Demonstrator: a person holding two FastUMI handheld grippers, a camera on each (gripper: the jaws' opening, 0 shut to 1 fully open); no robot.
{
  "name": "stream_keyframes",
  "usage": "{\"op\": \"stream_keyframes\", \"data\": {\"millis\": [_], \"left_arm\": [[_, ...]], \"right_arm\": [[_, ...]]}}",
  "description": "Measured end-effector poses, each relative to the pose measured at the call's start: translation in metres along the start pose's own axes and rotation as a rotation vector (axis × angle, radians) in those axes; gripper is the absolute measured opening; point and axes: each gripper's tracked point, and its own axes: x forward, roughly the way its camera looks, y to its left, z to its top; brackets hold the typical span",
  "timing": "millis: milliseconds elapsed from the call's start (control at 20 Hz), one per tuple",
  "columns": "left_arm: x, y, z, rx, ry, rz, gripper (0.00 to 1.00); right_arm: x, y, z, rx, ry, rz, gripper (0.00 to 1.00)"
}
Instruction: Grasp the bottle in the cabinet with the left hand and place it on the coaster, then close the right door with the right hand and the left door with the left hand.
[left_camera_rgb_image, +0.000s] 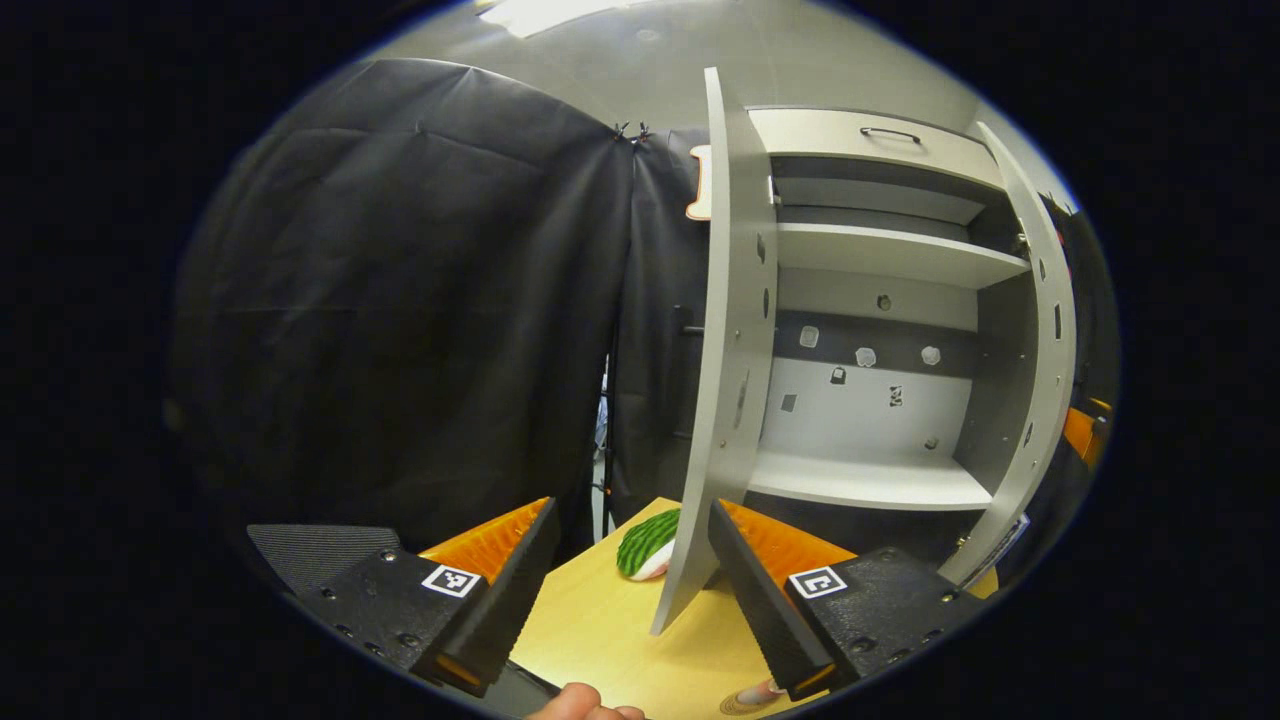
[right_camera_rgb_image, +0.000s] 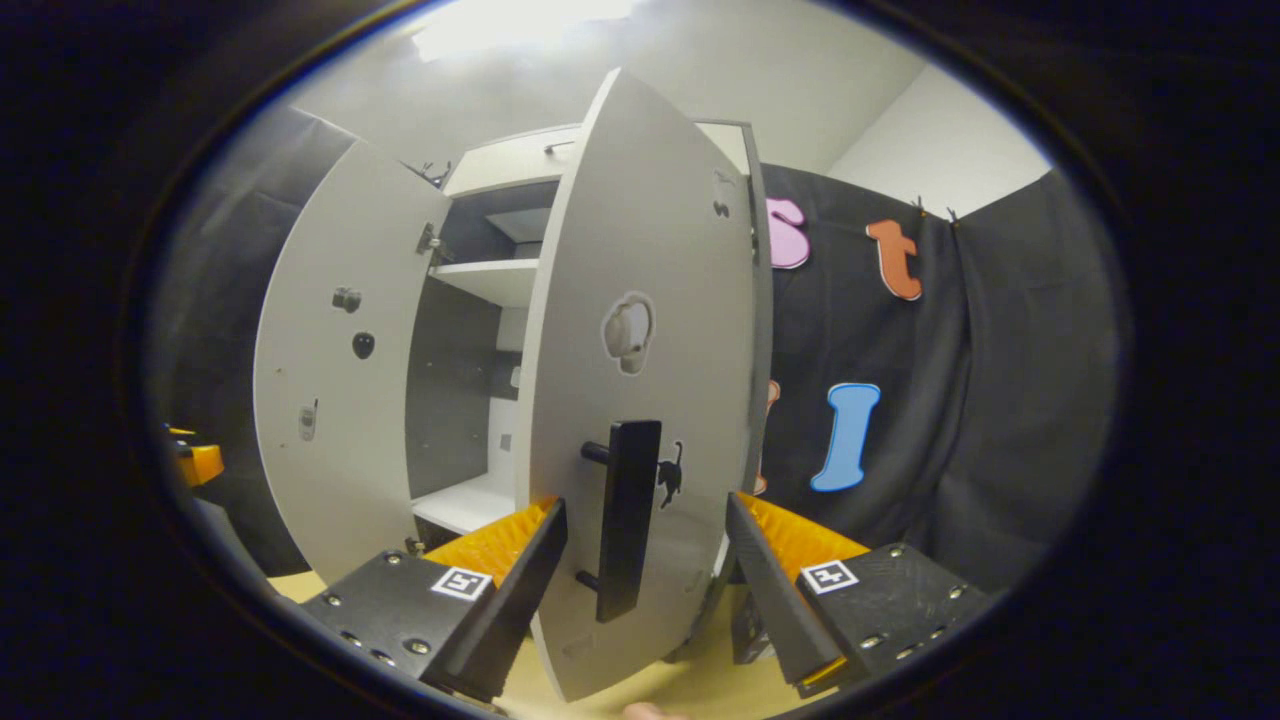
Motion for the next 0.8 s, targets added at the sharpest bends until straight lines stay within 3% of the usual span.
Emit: {"op": "stream_keyframes", "data": {"millis": [300,700,750,800], "left_arm": [[0.003,0.016,-0.002,-0.012,0.009,0.038,0.96],[0.014,0.023,-0.006,-0.031,0.022,0.049,0.96],[0.015,0.023,-0.008,-0.031,0.026,0.049,0.96],[0.016,0.025,-0.010,-0.029,0.029,0.050,0.96]], "right_arm": [[0.007,0.036,0.001,-0.035,-0.017,0.076,0.93],[0.009,0.048,-0.006,-0.051,0.003,0.095,0.93],[0.008,0.048,-0.006,-0.053,0.005,0.094,0.97],[0.009,0.048,-0.009,-0.053,0.007,0.091,0.93]]}}
